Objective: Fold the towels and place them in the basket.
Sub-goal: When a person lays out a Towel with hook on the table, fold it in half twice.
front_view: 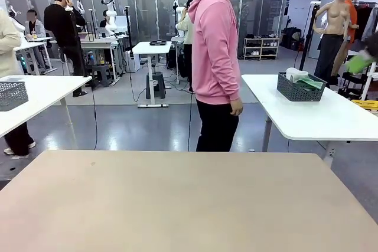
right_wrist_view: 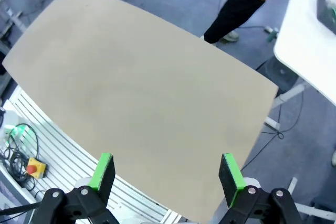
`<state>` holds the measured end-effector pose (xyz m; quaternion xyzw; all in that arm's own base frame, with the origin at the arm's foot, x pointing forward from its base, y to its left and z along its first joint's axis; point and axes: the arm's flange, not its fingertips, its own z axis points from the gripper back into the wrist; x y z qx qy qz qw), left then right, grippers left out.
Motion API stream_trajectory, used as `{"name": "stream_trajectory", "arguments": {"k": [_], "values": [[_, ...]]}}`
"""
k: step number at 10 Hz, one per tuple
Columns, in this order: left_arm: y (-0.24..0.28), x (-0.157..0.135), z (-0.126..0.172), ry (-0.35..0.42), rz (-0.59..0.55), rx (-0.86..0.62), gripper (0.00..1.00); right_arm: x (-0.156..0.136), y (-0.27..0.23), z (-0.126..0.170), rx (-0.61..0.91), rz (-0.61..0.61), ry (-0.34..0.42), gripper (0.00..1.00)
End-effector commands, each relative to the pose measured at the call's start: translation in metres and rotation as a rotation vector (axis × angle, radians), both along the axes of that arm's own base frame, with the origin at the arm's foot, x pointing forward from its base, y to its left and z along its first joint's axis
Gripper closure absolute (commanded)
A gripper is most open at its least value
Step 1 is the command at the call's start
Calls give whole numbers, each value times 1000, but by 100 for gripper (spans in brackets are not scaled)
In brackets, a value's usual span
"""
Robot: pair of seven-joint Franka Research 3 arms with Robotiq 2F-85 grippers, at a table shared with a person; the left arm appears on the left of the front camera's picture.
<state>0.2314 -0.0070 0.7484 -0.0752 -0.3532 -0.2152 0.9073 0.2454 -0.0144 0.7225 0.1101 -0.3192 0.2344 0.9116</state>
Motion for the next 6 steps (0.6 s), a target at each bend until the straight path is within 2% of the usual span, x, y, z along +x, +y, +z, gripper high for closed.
{"name": "stream_trajectory", "arguments": {"k": [1,3,5,6], "values": [[16,-17,-8,11,66,5,0,-7,-42,-10,38,-48,-19,0],[31,-34,-7,2,122,-12,0,-11,-65,-19,93,-66,-20,0],[42,-45,-9,-38,154,-61,0,-14,-62,-17,87,-59,-46,0],[35,-33,-2,-20,106,-25,0,-15,-57,-16,71,-30,-48,0]]}}
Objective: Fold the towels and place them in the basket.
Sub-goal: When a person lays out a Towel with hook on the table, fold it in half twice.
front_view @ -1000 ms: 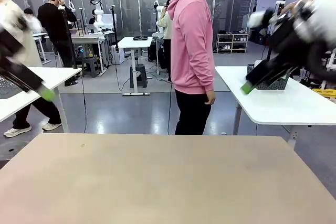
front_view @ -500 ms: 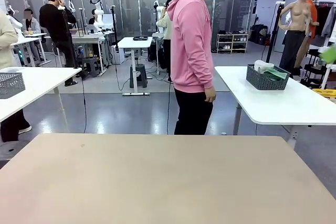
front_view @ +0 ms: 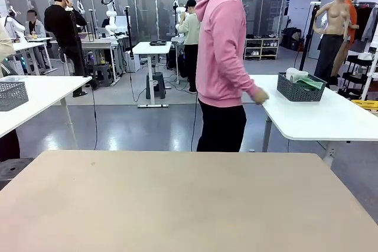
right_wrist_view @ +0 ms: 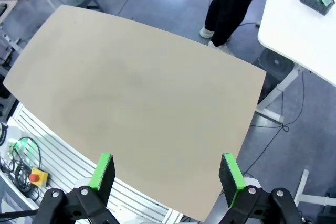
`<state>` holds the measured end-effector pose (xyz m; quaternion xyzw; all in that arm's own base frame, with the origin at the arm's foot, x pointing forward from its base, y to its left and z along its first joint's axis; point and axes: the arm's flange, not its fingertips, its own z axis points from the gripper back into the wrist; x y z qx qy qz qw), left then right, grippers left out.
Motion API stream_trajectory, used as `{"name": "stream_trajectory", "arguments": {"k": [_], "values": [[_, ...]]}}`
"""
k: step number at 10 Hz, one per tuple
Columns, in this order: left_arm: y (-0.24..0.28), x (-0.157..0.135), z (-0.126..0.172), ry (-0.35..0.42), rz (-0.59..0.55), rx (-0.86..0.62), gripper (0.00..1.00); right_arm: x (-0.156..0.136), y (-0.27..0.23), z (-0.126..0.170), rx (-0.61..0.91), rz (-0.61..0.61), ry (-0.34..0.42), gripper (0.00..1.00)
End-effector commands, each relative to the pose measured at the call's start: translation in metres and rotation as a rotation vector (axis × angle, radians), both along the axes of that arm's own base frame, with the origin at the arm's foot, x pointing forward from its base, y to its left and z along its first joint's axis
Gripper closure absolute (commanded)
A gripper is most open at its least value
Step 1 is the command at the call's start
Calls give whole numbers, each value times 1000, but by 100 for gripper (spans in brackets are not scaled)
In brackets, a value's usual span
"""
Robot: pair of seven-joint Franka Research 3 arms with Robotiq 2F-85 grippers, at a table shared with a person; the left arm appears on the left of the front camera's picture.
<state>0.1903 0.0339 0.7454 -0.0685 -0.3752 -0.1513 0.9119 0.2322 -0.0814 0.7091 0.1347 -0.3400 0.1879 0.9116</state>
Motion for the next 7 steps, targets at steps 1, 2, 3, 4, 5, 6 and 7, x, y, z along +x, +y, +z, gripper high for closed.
{"name": "stream_trajectory", "arguments": {"k": [1,2,3,4,5,6,7], "values": [[-6,8,1,10,-20,16,0,0,-5,-1,8,-15,6,0],[-6,8,1,10,-20,16,0,0,-5,-1,8,-15,6,0],[-6,8,1,10,-20,16,0,0,-5,-1,8,-15,6,0],[-6,8,1,10,-20,16,0,0,-5,-1,8,-15,6,0],[-6,8,1,10,-20,16,0,0,-5,-1,8,-15,6,0],[-6,8,1,10,-20,16,0,0,-5,-1,8,-15,6,0],[-6,8,1,10,-20,16,0,0,-5,-1,8,-15,6,0]]}}
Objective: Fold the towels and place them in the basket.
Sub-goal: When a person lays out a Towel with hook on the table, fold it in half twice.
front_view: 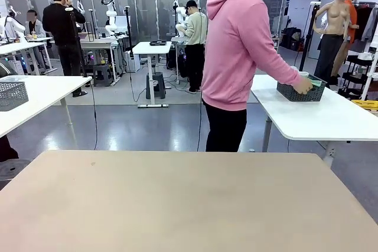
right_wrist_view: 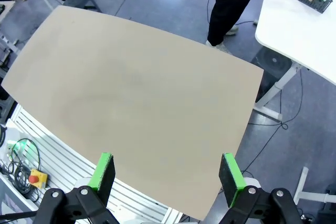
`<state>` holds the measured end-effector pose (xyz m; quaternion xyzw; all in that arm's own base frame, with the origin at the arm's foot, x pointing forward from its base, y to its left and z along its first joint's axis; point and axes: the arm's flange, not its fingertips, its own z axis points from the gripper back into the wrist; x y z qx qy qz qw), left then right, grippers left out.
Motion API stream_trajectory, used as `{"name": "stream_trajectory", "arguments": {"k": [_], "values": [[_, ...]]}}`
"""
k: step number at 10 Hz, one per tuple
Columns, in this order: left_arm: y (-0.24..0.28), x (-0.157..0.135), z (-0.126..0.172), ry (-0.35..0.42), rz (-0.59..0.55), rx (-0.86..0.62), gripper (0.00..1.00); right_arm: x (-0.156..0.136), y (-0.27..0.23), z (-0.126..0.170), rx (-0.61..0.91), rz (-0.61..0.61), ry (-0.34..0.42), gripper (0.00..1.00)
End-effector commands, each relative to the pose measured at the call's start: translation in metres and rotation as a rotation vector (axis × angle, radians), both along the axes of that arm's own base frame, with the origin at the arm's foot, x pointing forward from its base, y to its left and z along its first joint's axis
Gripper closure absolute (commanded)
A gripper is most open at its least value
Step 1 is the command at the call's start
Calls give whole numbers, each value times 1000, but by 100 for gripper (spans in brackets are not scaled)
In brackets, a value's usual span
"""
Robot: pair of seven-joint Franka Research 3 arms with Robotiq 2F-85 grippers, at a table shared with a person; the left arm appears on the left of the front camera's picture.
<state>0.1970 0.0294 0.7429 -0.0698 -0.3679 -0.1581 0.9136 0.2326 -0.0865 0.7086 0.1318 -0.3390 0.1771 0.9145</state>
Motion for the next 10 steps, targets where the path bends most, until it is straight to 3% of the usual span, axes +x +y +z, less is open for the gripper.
{"name": "stream_trajectory", "arguments": {"k": [1,10], "values": [[-1,2,4,-4,-6,11,0,0,0,-1,7,7,0,0],[-1,2,4,-4,-6,11,0,0,0,-1,7,7,0,0]]}}
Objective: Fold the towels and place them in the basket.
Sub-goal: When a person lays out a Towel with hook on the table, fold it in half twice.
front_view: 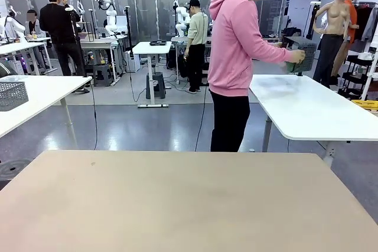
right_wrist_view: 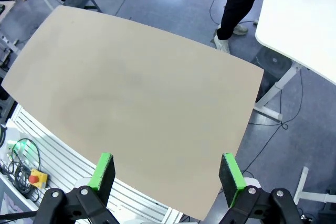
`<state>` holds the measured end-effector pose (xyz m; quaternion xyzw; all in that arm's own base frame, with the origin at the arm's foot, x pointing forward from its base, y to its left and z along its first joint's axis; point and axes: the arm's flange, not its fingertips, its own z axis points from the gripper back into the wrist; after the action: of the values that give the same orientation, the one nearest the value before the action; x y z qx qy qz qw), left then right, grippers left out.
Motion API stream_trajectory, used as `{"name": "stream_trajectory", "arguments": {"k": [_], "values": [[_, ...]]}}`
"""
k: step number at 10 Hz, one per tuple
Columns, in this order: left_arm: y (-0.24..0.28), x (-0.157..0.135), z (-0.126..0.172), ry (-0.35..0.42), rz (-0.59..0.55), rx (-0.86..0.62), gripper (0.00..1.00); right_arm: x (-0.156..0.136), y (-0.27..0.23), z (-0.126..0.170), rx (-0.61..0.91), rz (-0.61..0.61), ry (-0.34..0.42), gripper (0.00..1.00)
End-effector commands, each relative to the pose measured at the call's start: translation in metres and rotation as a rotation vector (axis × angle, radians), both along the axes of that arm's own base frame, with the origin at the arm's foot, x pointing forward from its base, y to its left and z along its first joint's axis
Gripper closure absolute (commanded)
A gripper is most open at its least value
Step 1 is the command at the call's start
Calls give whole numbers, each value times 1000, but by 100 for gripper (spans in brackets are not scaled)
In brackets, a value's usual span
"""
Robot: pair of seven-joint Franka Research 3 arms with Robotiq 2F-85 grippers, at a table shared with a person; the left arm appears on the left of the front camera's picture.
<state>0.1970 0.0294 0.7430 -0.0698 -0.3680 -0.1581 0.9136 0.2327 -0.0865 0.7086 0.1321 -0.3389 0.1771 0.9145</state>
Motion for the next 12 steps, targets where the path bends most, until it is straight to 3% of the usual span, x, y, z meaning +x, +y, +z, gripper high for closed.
{"name": "stream_trajectory", "arguments": {"k": [1,12], "values": [[-1,2,4,-3,-6,11,0,0,0,-1,6,7,0,0],[-1,2,4,-3,-6,11,0,0,0,-1,6,7,0,0]]}}
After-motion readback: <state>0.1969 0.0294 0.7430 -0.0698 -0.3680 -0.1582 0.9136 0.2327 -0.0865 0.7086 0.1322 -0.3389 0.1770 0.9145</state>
